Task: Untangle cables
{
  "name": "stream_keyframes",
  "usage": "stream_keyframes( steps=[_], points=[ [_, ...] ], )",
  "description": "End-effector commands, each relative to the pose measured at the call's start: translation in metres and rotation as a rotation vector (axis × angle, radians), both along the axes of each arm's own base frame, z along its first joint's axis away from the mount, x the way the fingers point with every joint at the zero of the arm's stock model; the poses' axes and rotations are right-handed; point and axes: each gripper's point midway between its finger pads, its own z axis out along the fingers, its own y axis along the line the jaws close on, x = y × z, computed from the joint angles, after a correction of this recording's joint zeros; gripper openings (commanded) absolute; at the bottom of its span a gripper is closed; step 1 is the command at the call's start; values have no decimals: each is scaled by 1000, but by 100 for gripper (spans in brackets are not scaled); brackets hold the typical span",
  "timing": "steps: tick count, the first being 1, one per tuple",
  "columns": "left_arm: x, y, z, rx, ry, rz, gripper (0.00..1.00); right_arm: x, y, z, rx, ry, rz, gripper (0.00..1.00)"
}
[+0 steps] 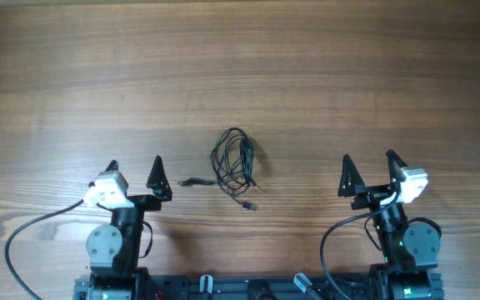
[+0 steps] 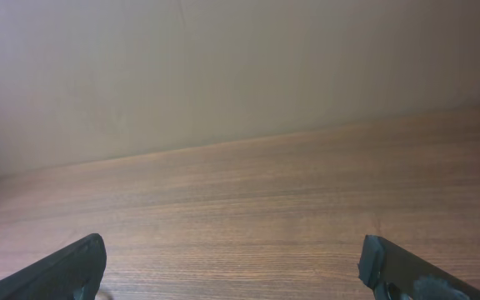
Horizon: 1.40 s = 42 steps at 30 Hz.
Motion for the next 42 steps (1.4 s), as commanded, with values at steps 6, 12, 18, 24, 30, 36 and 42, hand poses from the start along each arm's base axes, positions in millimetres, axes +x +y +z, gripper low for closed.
stream_keyframes(
  steps=[6, 12, 18, 24, 30, 36, 42],
  points=[
    [0, 0, 0, 12, -5, 1, 100, -1, 1, 2, 9, -8, 9, 100],
    [0, 0, -1, 12, -3, 1, 100, -1, 1, 2, 9, -8, 9, 100],
    [0, 0, -1, 12, -3, 1, 100, -1, 1, 2, 9, -7, 9, 100],
    [0, 0, -1, 12, -3, 1, 100, -1, 1, 2, 9, -8, 9, 100],
    [0, -7, -1, 6, -1, -40, 100, -1, 1, 2, 9, -8, 9, 100],
    [-1, -14, 5, 3, -26, -82, 100, -1, 1, 2, 9, -8, 9, 100],
    [-8, -50, 21, -98, -75, -291, 100, 0, -4, 1, 10, -3, -25, 100]
  ],
)
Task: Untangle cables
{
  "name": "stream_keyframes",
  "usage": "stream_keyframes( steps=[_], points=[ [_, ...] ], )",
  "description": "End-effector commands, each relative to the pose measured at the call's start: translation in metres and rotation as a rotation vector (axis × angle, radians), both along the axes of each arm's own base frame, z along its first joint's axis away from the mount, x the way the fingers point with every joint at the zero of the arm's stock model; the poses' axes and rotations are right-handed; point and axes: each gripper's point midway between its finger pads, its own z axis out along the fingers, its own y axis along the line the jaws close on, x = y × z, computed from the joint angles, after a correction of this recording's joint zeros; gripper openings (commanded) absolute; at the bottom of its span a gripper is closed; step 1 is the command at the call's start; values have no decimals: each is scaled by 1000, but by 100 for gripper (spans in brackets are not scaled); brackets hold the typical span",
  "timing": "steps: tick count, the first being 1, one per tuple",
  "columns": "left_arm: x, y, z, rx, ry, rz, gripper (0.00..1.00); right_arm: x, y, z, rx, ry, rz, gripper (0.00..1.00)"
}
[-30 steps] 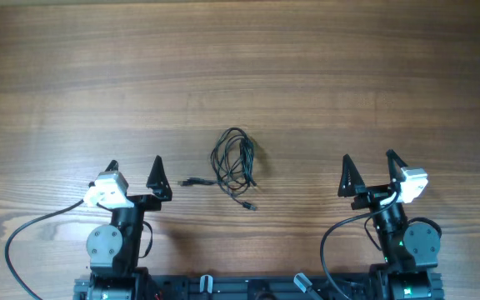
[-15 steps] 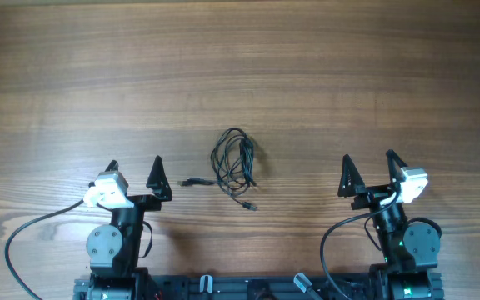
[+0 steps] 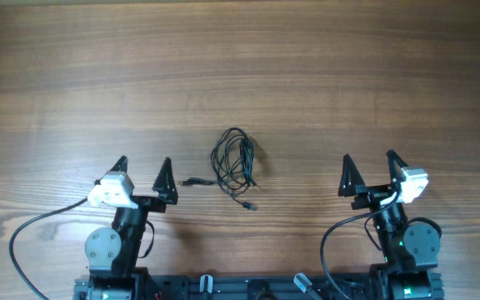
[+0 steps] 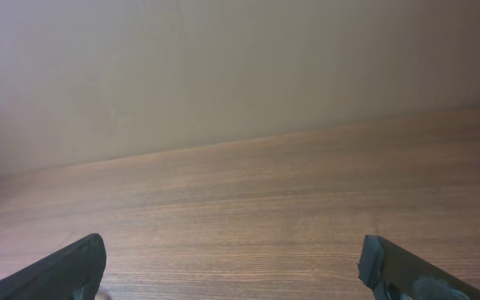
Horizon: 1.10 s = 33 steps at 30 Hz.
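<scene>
A thin black cable (image 3: pixel 234 165) lies bunched in loose loops on the wooden table (image 3: pixel 307 75), with one plug end trailing left and another pointing down-right. My left gripper (image 3: pixel 142 169) stands open just left of the cable's left plug. Well to the right of the bundle, my right gripper (image 3: pixel 370 167) is open with nothing between its fingers. In the right wrist view the two fingertips (image 4: pixel 65 271) sit far apart over bare wood, and the cable is out of that view.
The arm bases and a dark rail (image 3: pixel 257 287) run along the near table edge. A black lead (image 3: pixel 32 233) curls from the left arm. A pale wall (image 4: pixel 223 67) rises beyond the far edge.
My left gripper has shifted slightly right, toward the cable's left plug. The cable and my right gripper have not moved.
</scene>
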Motion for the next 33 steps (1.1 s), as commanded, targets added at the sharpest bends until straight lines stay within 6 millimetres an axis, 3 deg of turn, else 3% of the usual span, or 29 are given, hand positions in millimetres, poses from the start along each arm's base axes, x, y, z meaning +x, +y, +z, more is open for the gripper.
stream_keyframes(
  steps=[1, 5, 11, 15, 20, 25, 28, 33],
  points=[
    [-7, -26, 5, -97, 0, -154, 100, 0, -3, 0, 9, -2, -18, 100],
    [-13, -37, 11, -196, 26, -227, 100, -3, 12, 4, 217, 27, 73, 100],
    [-19, -40, 38, -213, 44, -245, 100, -18, 43, 24, 100, 12, 263, 100],
    [-19, -47, 53, -216, 125, -281, 100, -24, 46, 46, 100, 75, 286, 100],
    [-1, -50, 73, -229, 286, -278, 100, -23, 52, 88, 75, 186, 316, 100],
    [23, -72, 89, -209, 434, -341, 100, -8, 59, 111, 75, 419, 354, 100],
    [30, -99, 77, -165, 565, -418, 100, 3, 60, 119, 77, 562, 352, 100],
    [26, -148, 26, -106, 778, -539, 100, 23, 62, 114, 106, 683, 352, 99]
  ],
)
